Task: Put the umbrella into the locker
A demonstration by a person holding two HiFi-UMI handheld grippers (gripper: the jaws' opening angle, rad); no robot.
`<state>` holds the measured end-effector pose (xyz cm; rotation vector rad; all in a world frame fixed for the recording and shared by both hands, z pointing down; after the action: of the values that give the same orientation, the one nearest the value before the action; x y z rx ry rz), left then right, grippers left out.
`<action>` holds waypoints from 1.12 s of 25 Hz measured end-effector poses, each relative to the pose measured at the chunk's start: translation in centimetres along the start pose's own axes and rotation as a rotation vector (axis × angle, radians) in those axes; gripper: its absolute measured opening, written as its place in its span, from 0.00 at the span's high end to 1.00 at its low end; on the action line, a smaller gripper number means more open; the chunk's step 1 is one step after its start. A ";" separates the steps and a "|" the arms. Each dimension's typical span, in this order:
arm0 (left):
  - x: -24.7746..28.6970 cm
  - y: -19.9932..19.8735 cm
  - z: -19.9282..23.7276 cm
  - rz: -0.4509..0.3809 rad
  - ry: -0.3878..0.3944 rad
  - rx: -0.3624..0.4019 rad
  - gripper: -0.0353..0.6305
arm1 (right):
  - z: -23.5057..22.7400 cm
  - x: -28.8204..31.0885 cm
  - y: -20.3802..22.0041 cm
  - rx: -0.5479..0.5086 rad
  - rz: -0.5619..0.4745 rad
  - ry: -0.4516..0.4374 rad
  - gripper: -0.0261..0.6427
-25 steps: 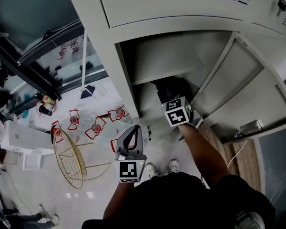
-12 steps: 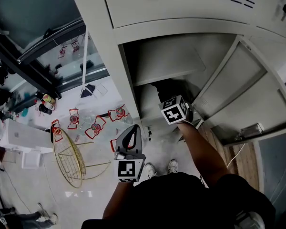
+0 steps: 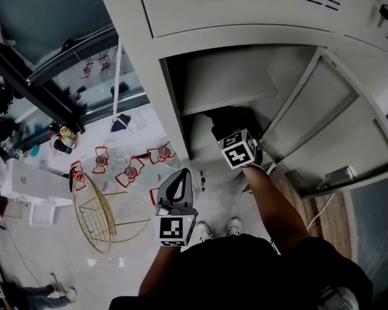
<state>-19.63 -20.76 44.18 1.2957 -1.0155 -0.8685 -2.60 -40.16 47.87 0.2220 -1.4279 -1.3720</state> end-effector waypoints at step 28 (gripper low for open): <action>-1.3 -0.6 -2.3 -0.008 0.013 0.003 0.95 | 2.2 -16.7 -0.2 0.104 -0.436 0.002 0.73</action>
<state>-17.85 -18.80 43.43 1.3073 -1.0021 -0.8636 2.23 -26.53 39.16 0.6314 -1.5062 -1.6435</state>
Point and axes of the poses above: the fingertips, and each gripper's own axes: x forward along the fingers, z to its left, y out of its underside, the point moved 9 cm from there along -x, backward along the fingers, and after that the axes turned 1 degree about -y, right-handed, at the moved point
